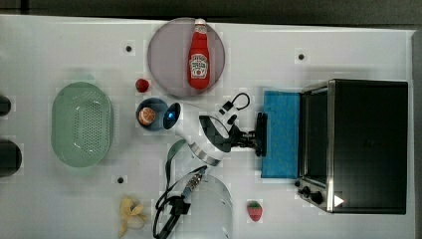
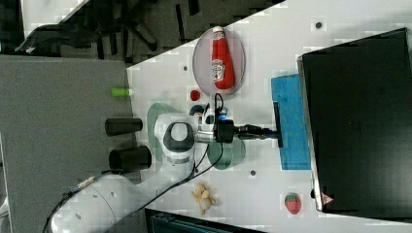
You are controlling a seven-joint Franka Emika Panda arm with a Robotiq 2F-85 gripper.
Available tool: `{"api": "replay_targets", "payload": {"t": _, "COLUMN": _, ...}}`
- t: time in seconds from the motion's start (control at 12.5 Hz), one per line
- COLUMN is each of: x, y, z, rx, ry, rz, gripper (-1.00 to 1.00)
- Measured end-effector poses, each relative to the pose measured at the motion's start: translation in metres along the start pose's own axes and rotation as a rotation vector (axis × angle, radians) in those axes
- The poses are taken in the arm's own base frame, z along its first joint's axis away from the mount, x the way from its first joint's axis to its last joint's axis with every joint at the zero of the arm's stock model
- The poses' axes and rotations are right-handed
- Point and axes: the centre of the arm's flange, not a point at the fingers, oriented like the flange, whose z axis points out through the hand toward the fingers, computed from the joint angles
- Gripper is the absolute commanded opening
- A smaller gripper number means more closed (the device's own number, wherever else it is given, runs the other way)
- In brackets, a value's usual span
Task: Flap open oven.
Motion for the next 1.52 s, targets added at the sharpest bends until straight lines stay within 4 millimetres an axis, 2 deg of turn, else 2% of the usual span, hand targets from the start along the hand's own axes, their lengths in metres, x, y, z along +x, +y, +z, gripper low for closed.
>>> {"api": "replay_targets", "payload": {"t": 0.24, "x": 0.004, "y": -0.007, "z": 0.003, "rx": 0.004, "ry": 0.002, "rz": 0.051, "gripper": -0.65}}
{"api": "replay_targets", "payload": {"t": 0.4, "x": 0.006, "y": 0.004, "z": -0.003, "rx": 0.081, "ry": -0.037, "rz": 0.16, "gripper": -0.65}}
{"api": "replay_targets", "payload": {"t": 0.56, "x": 0.011, "y": 0.025, "z": -0.025, "rx": 0.231, "ry": -0.06, "rz": 0.323, "gripper": -0.65}}
{"api": "replay_targets", "payload": {"t": 0.72, "x": 0.022, "y": 0.053, "z": -0.064, "rx": 0.405, "ry": -0.048, "rz": 0.5, "gripper": -0.65}}
{"api": "replay_targets", "payload": {"t": 0.96, "x": 0.018, "y": 0.104, "z": -0.131, "rx": 0.699, "ry": -0.075, "rz": 0.759, "gripper": -0.65}}
{"api": "replay_targets", "payload": {"t": 1.28, "x": -0.002, "y": 0.187, "z": -0.226, "rx": 0.883, "ry": -0.002, "rz": 0.873, "gripper": -0.65}}
{"api": "replay_targets", "payload": {"t": 1.52, "x": -0.04, "y": 0.24, "z": -0.287, "rx": 0.907, "ry": -0.028, "rz": 0.875, "gripper": -0.65}}
